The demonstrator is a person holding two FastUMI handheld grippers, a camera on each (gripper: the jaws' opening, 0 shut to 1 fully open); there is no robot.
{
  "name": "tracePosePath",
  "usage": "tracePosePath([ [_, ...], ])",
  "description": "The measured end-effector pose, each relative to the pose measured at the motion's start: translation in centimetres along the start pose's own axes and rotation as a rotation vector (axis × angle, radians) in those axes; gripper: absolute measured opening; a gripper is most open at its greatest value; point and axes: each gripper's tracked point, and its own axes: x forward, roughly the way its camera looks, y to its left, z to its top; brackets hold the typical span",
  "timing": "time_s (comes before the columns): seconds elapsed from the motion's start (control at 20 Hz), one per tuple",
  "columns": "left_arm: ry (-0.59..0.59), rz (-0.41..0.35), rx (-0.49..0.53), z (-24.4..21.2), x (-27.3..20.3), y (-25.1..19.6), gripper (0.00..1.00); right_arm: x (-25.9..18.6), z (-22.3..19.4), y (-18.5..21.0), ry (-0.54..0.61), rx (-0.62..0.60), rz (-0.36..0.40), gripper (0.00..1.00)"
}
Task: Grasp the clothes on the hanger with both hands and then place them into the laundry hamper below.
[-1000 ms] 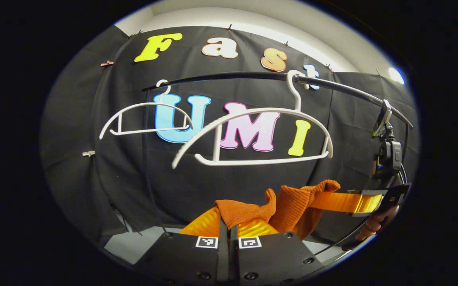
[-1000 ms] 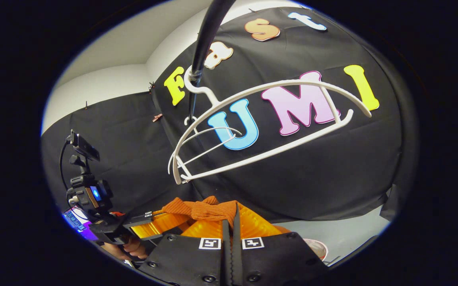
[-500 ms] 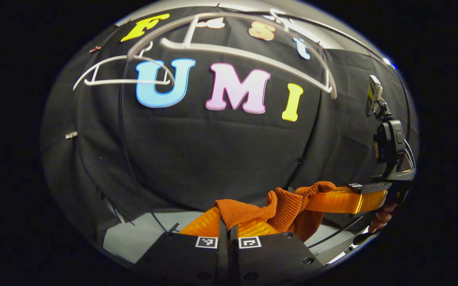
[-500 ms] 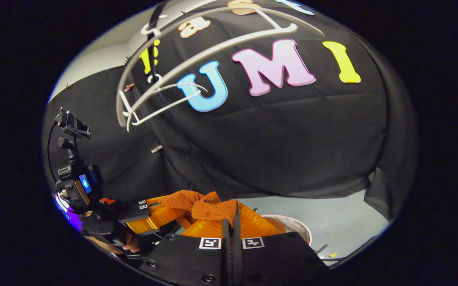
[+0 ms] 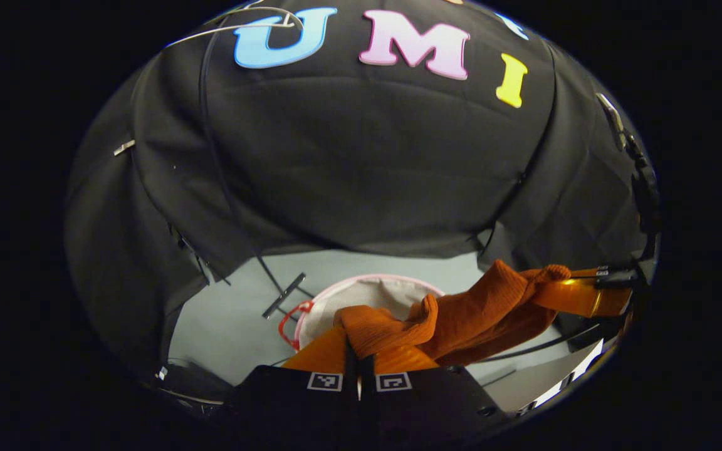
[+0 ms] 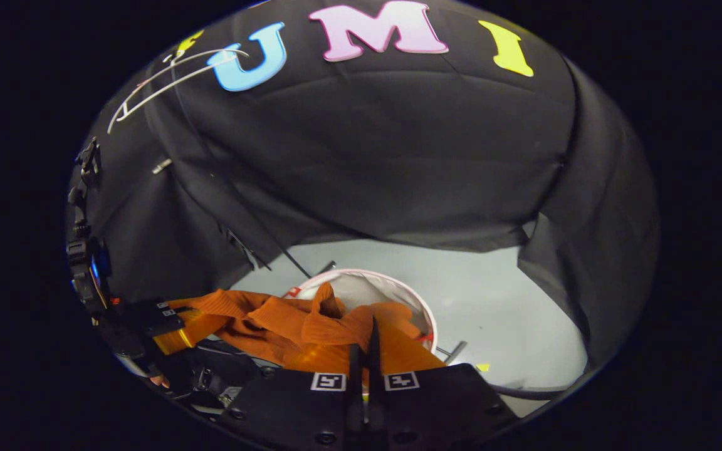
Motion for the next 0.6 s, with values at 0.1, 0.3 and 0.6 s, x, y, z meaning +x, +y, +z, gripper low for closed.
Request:
tracePosePath([
  [0.1,0.046,-0.014,0.019,-0.3,-0.3,-0.8,0.11,0.3,-0.8,-0.3,0.034,0.023,-0.018,0.23],
  [0.3,0.071,-0.004,0.014,-0.4,0.0,-1.0,0.62,1.2,-0.7,-1.3,0.047,0.007,-0.074,0.75],
  [0.6,0.036,0.027,-0.039,0.0,0.7,-0.3,0.97,1.6,-2.6,-0.8,0.078,-0.034,-0.060,0.98],
])
